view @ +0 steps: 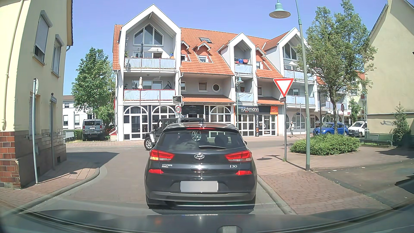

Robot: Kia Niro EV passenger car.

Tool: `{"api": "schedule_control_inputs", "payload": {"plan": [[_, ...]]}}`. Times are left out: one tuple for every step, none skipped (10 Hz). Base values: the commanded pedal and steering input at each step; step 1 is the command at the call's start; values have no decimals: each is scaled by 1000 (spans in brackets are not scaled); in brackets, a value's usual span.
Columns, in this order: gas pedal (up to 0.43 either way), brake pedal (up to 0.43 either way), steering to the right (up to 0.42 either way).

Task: Follow the waypoints while adhering to traffic rules and regulations

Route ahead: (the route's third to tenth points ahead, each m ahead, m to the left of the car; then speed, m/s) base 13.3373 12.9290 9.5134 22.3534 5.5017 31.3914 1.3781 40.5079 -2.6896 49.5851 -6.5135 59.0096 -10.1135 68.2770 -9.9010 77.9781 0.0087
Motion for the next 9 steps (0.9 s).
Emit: {"api": "schedule_control_inputs", "payload": {"plan": [[0, 213, 21], [0, 213, 20], [0, 207, 19], [0, 195, 19], [0, 177, 19], [0, 140, 18], [0, 37, 18], [0, 0, 17], [0, 0, 16]]}}
